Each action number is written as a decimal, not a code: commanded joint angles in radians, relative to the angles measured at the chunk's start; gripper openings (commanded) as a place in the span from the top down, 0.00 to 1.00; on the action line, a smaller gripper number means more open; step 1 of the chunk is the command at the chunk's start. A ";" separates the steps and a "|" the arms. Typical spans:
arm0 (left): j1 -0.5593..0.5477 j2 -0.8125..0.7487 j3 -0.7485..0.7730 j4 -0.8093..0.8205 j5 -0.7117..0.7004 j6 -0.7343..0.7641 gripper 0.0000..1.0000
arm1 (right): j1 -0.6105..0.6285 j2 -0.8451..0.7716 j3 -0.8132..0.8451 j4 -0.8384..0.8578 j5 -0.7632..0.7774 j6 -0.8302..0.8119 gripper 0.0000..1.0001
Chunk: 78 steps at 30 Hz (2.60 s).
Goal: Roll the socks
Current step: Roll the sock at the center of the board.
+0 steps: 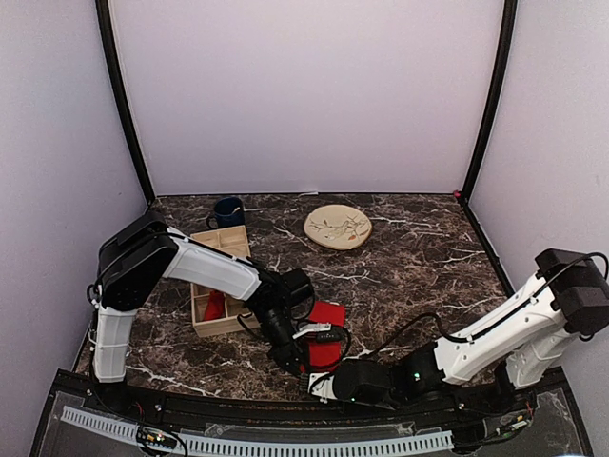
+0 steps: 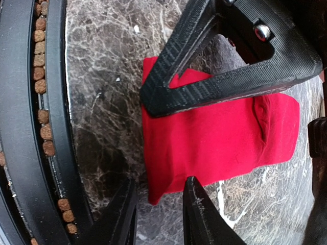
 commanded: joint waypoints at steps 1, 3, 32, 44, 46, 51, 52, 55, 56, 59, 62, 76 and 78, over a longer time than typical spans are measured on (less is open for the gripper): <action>0.009 0.011 0.023 -0.048 0.025 0.030 1.00 | -0.024 0.017 0.028 0.015 -0.030 -0.026 0.72; 0.009 0.015 0.026 -0.054 0.026 0.032 1.00 | -0.033 0.024 0.033 0.012 -0.043 -0.033 0.73; 0.029 0.031 0.045 -0.078 0.026 0.013 0.86 | -0.117 0.075 0.081 -0.119 -0.204 -0.044 1.00; 0.039 -0.006 0.028 -0.050 -0.017 -0.038 0.65 | -0.140 0.064 0.075 -0.121 -0.234 -0.005 1.00; 0.041 -0.014 0.020 -0.038 -0.024 -0.050 0.64 | -0.141 0.063 0.075 -0.121 -0.235 -0.001 1.00; 0.045 -0.032 0.005 -0.012 -0.080 -0.079 0.62 | -0.142 0.052 0.066 -0.120 -0.228 0.010 1.00; 0.046 -0.032 0.005 -0.015 -0.093 -0.082 0.61 | -0.141 0.051 0.066 -0.119 -0.228 0.012 1.00; 0.052 -0.032 -0.002 -0.023 -0.125 -0.088 0.60 | -0.142 0.052 0.065 -0.116 -0.222 0.017 1.00; 0.052 -0.032 -0.004 -0.029 -0.134 -0.088 0.60 | -0.142 0.054 0.066 -0.115 -0.220 0.020 1.00; 0.058 -0.031 -0.011 -0.037 -0.153 -0.091 0.60 | -0.142 0.061 0.076 -0.117 -0.220 0.022 1.00; 0.064 -0.031 -0.018 -0.047 -0.167 -0.091 0.60 | -0.145 0.063 0.079 -0.119 -0.217 0.026 1.00; 0.085 -0.081 -0.041 -0.050 -0.148 -0.105 0.61 | -0.164 0.066 0.094 -0.112 -0.213 0.045 1.00; 0.091 -0.095 -0.049 -0.035 -0.126 -0.114 0.61 | -0.164 0.066 0.092 -0.112 -0.216 0.048 1.00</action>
